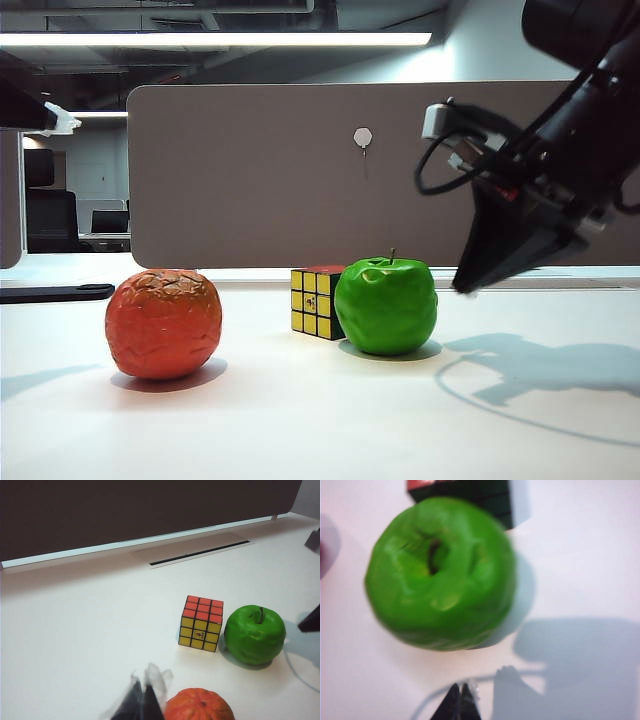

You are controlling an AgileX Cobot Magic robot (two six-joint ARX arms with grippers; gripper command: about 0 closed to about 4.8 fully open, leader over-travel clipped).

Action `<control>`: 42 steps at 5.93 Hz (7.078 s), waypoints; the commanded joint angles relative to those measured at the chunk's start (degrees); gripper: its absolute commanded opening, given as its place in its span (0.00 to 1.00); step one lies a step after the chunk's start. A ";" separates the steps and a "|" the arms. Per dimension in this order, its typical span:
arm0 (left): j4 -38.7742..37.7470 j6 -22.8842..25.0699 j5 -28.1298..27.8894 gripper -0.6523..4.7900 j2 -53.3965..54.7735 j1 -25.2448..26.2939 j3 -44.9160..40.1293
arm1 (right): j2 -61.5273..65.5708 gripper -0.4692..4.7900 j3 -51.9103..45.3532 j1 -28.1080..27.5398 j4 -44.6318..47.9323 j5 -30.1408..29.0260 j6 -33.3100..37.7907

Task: Move all the fruits on the tabletop near the face of the Rubik's cube that has the color most similar to each fruit.

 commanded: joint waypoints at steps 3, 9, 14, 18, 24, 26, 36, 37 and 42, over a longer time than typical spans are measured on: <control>-1.81 -0.96 0.52 0.17 0.09 0.04 -0.87 | -15.32 0.09 0.26 0.07 4.68 8.48 -0.15; 14.03 -1.05 10.64 0.91 23.69 0.00 -1.31 | -28.50 0.09 0.26 0.11 -12.74 -3.87 -0.13; 11.98 -3.08 10.38 1.00 24.87 -0.02 -1.31 | -31.76 0.09 0.26 0.11 -19.56 -8.72 -0.13; 26.86 -3.65 9.40 1.00 37.44 -0.02 -1.27 | -31.80 0.09 0.26 0.11 -19.54 -8.66 -0.15; 32.85 -3.89 10.23 1.00 47.01 -3.61 -0.94 | -31.80 0.09 0.26 0.11 -19.32 -8.31 -0.15; 33.31 -3.82 9.31 1.00 52.81 -4.37 3.15 | -31.80 0.09 0.26 0.11 -19.37 -8.48 -0.15; 33.11 -3.85 6.75 1.00 54.73 -4.61 3.89 | -31.80 0.09 0.26 0.11 -19.37 -8.48 -0.15; 33.31 -3.85 6.78 1.00 54.73 -4.61 3.89 | -31.80 0.09 0.26 0.09 -19.37 -8.48 -0.15; 37.20 -7.39 6.93 1.00 54.73 -4.61 3.91 | -31.80 0.09 0.24 0.09 -19.37 -8.46 -0.15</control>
